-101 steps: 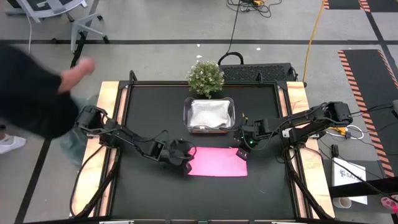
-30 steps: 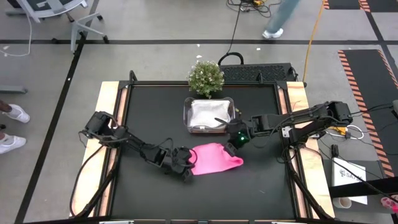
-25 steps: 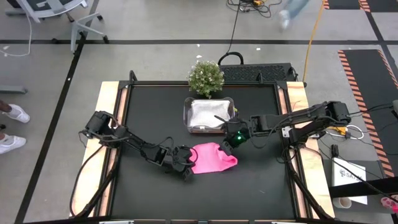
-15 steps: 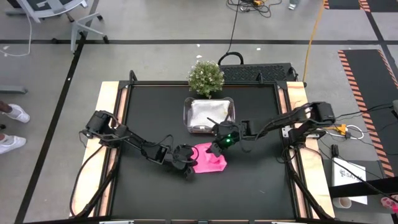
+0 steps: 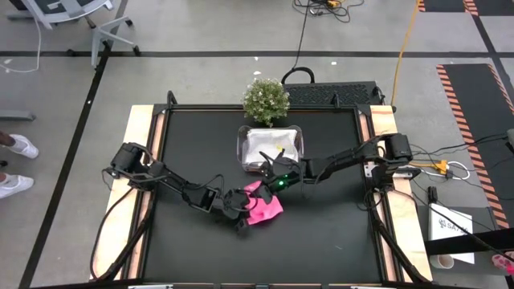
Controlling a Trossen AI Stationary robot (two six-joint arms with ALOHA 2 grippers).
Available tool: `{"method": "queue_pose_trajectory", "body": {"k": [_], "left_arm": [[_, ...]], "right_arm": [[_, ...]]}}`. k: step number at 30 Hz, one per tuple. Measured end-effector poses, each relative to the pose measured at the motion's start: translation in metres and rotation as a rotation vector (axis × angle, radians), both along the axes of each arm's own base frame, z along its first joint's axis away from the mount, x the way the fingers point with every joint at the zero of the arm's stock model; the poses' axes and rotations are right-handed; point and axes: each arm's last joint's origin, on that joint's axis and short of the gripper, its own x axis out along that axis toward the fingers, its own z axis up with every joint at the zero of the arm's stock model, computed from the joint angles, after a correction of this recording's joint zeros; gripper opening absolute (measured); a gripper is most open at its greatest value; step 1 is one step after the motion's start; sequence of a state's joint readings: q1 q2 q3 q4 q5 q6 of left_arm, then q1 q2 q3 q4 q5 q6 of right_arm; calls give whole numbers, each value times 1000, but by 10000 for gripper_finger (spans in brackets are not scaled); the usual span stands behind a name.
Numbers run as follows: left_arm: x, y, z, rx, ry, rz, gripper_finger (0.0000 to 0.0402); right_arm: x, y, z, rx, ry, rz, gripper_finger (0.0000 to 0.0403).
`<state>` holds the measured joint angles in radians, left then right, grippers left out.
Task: Fold microfiber towels
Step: Fold the pink microfiber towel
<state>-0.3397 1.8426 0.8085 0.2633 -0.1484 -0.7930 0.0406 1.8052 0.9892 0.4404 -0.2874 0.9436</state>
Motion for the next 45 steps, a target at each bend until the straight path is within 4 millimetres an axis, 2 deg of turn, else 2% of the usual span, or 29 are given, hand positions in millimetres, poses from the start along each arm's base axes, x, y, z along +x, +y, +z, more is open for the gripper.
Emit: {"method": "queue_pose_trajectory", "body": {"k": [13, 21, 26, 29, 32, 37, 45], "left_arm": [[-1, 0, 1, -7, 5, -6, 26], [0, 0, 1, -9, 3, -4, 26], [-1, -3, 1, -6, 7, -10, 26], [-4, -4, -1, 16, 31, -5, 26], [-6, -6, 1, 20, 41, -2, 26], [-12, -5, 6, 46, 70, 9, 26], [-12, -6, 6, 8, 76, 48, 26]], "right_arm": [[6, 0, 14, -54, -69, 26, 92], [5, 0, 20, -54, -102, 40, 128], [1, 0, 33, -2, -132, 111, 134], [-5, 0, 48, -16, -160, 130, 134], [-15, 1, 55, -53, -117, 150, 134], [-23, 6, 44, -154, 26, 128, 134], [-6, 1, 39, -190, -129, 92, 134]]}}
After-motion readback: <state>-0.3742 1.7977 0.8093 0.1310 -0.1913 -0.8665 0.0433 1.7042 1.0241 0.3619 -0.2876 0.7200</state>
